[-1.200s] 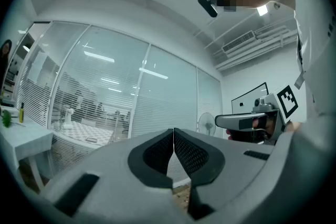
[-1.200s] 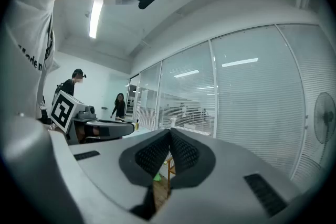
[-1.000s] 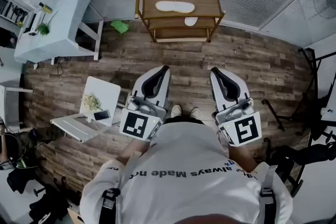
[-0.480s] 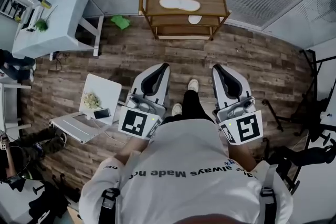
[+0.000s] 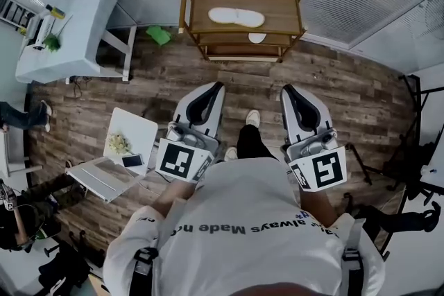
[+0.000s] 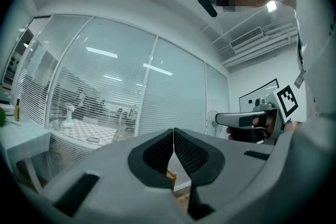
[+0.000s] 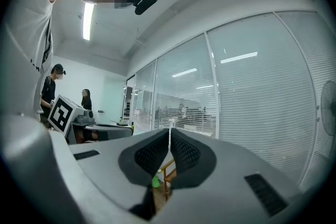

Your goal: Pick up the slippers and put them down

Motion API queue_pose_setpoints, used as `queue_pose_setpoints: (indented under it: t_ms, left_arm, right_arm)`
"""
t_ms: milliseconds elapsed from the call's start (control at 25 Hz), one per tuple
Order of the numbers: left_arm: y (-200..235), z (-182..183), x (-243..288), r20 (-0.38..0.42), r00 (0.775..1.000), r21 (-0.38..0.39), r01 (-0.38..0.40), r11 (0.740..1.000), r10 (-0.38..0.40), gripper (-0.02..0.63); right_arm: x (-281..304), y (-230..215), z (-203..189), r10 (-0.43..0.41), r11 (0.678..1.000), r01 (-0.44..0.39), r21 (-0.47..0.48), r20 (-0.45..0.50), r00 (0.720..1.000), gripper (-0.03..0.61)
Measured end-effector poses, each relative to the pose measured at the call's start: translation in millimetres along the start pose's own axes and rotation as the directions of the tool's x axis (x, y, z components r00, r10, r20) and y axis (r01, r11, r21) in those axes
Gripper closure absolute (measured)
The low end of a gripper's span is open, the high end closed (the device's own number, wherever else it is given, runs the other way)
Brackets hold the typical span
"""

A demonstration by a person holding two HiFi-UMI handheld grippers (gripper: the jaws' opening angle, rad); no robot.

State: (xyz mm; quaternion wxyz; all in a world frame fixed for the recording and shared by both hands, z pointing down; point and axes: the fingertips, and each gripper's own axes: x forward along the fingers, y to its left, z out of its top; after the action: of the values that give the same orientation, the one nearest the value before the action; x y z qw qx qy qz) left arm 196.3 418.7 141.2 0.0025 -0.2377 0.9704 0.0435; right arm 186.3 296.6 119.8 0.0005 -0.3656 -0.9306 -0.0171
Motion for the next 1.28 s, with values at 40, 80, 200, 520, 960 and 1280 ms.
queue_pose_setpoints:
  t_ms: [40,80,200,520,960,1280]
  left_arm:
    - [2,0,13,-0.002,1.000,0.001,-0.001,1.000,0.001,0.600]
    - [5,1,26,-0.003,1.000,0.002,-0.001,1.000,0.001,0.600]
    - [10,2,65,-0.006,1.000,0.002,-0.004,1.000,0.004,0.600]
    - [34,1,157,-0.022,0.999,0.007,-0.042,0.999,0.042,0.600]
    - [90,-8,226,-0.038,0.997,0.003,-0.069,0.998,0.069,0.600]
    - [170,-9,272,-0.038,0.998,-0.003,-0.050,0.999,0.050,0.600]
  right_arm:
    - [7,-12,0,-0.001,1.000,0.001,0.004,0.000,1.000,0.561]
    - [13,-23,0,0.000,1.000,0.000,0.008,-0.001,1.000,0.561]
    - [34,-58,0,0.007,1.000,-0.007,0.013,0.001,1.000,0.561]
    - [87,-144,-4,0.031,0.999,-0.031,0.024,-0.007,0.999,0.561]
    - [163,-195,-21,0.062,0.998,-0.060,0.026,-0.046,0.997,0.561]
    - [254,-209,-23,0.043,0.999,-0.042,0.012,-0.058,0.997,0.561]
